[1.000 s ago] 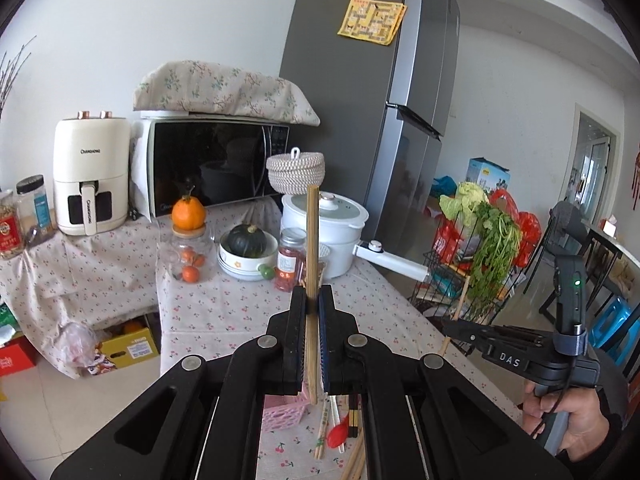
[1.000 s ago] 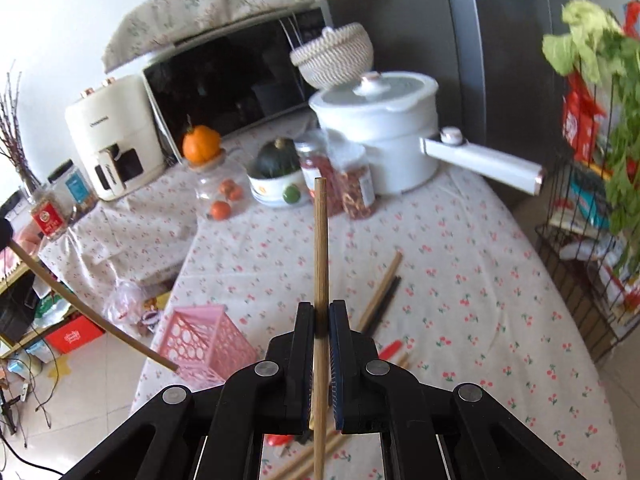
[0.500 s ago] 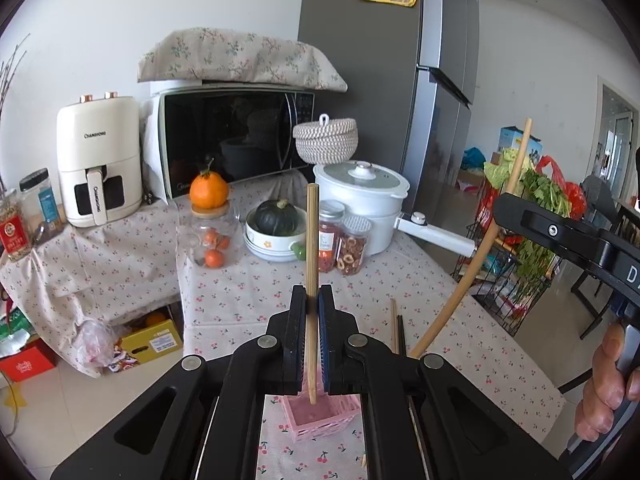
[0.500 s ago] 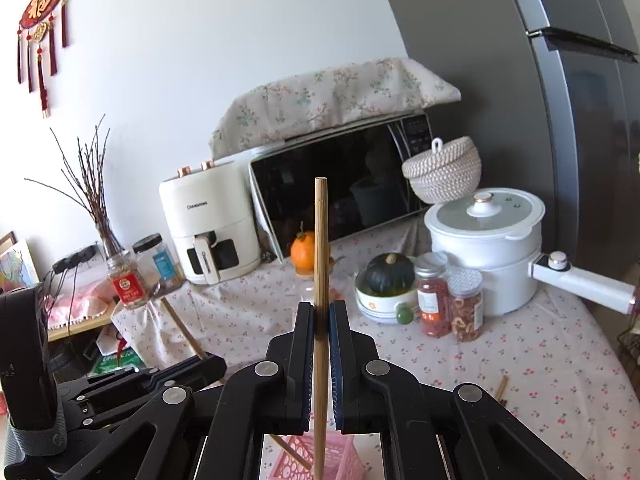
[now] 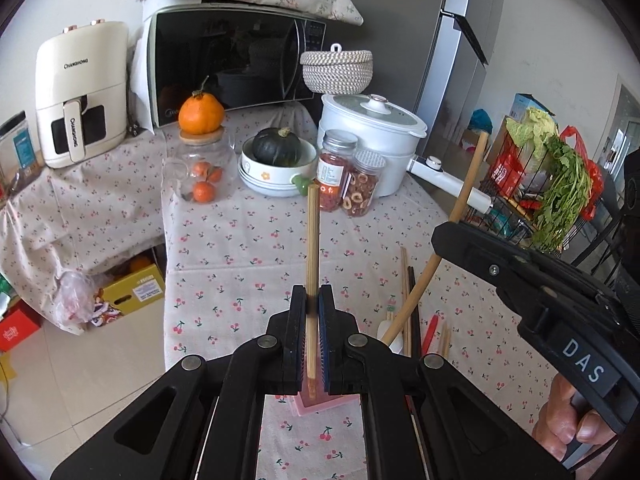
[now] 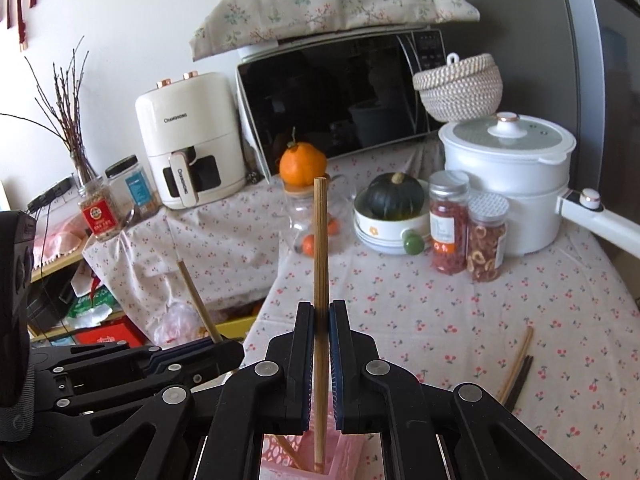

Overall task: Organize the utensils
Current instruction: 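Carry the held chopsticks upright over the pink basket with both tools, then lower the chopsticks into the pink basket and open both tools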

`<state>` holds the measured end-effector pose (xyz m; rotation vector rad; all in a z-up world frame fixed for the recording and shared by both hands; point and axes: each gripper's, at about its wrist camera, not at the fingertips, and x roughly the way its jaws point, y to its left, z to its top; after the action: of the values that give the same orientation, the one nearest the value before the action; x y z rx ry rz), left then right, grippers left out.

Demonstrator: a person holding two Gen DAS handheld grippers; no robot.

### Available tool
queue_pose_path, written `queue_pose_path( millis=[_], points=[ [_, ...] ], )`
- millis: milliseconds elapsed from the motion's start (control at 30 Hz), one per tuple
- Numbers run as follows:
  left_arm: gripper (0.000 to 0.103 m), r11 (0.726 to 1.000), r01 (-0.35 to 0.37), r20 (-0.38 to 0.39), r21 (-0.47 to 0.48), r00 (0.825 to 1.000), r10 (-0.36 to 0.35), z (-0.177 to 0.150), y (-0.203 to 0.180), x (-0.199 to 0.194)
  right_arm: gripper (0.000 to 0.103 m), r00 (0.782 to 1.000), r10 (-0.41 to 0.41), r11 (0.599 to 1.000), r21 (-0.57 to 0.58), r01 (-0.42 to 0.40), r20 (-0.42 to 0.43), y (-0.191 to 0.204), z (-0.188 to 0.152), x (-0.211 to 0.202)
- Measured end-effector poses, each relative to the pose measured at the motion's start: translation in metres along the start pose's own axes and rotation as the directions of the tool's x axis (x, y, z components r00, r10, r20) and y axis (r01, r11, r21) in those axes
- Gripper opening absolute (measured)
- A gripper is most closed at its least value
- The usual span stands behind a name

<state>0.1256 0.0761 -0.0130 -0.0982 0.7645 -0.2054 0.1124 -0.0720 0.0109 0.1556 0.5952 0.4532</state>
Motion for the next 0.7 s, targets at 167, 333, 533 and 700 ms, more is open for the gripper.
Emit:
queue_pose_path(
  millis=[167,333,533,700],
  points=[
    [0.007,1.000,-0.005,0.008,-0.017,1.000,0.005,-0.001,0.003,0.001,0.010,0.999,0.043,0.997,0.069,-0.043,-0.005,-0.011,-0.001,0.004],
    [0.033,0.999,-0.017,0.023,-0.033,1.000,0.017,0.000,0.002,-0.009,0.022,0.998,0.057,0.993,0.101,-0.059,0.026,-0.016,0.006,-0.007],
    [0.052,0.998,-0.015,0.016,-0.054,1.000,0.016,-0.002,-0.001,-0.021,0.030,0.998,0.046,0.991,0.127,-0.052,0.050,-0.030,0.012,-0.028],
    [0.073,0.999,-0.003,-0.028,-0.046,1.000,0.002,-0.010,-0.009,-0.024,0.047,1.000,-0.024,0.988,0.151,0.024,0.004,-0.055,0.007,-0.041]
  ],
)
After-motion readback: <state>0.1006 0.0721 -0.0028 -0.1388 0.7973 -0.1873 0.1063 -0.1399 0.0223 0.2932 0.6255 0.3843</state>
